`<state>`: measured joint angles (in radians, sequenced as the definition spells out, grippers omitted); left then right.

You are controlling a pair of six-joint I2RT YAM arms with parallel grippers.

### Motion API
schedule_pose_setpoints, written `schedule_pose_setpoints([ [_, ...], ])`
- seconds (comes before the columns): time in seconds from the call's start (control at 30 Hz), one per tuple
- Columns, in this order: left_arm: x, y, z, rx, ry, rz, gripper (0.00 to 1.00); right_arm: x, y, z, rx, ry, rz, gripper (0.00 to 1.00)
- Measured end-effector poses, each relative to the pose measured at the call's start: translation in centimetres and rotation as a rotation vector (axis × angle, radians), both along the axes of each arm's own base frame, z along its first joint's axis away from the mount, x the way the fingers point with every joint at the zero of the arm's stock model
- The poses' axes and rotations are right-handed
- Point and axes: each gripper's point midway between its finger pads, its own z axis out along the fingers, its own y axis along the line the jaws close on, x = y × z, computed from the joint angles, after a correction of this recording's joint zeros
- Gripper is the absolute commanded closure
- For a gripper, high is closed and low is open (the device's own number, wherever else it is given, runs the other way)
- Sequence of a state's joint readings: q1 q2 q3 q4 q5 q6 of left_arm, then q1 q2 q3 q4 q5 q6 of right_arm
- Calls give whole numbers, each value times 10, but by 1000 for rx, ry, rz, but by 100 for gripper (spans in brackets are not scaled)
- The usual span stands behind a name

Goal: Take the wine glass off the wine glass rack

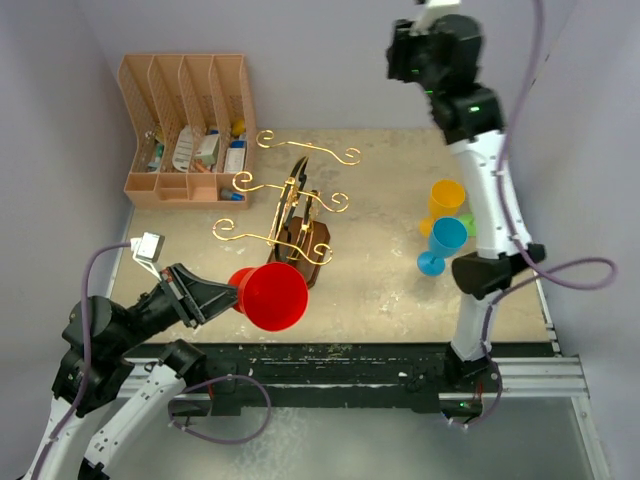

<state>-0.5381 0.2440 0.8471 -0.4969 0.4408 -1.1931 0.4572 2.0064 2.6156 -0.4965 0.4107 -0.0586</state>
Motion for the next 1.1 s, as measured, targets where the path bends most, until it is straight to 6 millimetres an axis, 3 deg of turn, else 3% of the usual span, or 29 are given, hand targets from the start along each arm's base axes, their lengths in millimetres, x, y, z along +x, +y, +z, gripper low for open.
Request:
schedule_pose_setpoints([
  [0.1, 0, 0, 0, 0, -1, 0, 100, -18, -20, -14, 192, 141, 223, 64],
  [0.17, 1, -1, 1, -1, -4, -1, 100, -42, -22, -18, 277, 226, 335, 73],
  [0.27, 7, -5, 2, 1, -8, -8, 100, -101, 14, -17, 341, 317, 551, 86],
  [0.33, 14, -12, -1, 8, -1, -20, 100, -151, 33, -16, 365, 370, 676, 87],
  [0.47, 32, -25, -13, 43, 42, -36, 100, -259, 60, 9, 354, 368, 910, 79],
  [0.6, 46, -36, -19, 75, 59, -54, 100, -330, 59, 24, 316, 329, 1021, 58],
  [0.8, 59, -48, -18, 80, 49, -81, 100, -362, 44, 6, 297, 361, 1026, 53],
  [0.97, 73, -60, -25, 104, 60, -106, 100, -357, 58, -26, 271, 484, 1043, 54],
  [1.1, 84, -67, -34, 134, 86, -117, 100, -343, 71, -43, 257, 550, 1031, 55],
])
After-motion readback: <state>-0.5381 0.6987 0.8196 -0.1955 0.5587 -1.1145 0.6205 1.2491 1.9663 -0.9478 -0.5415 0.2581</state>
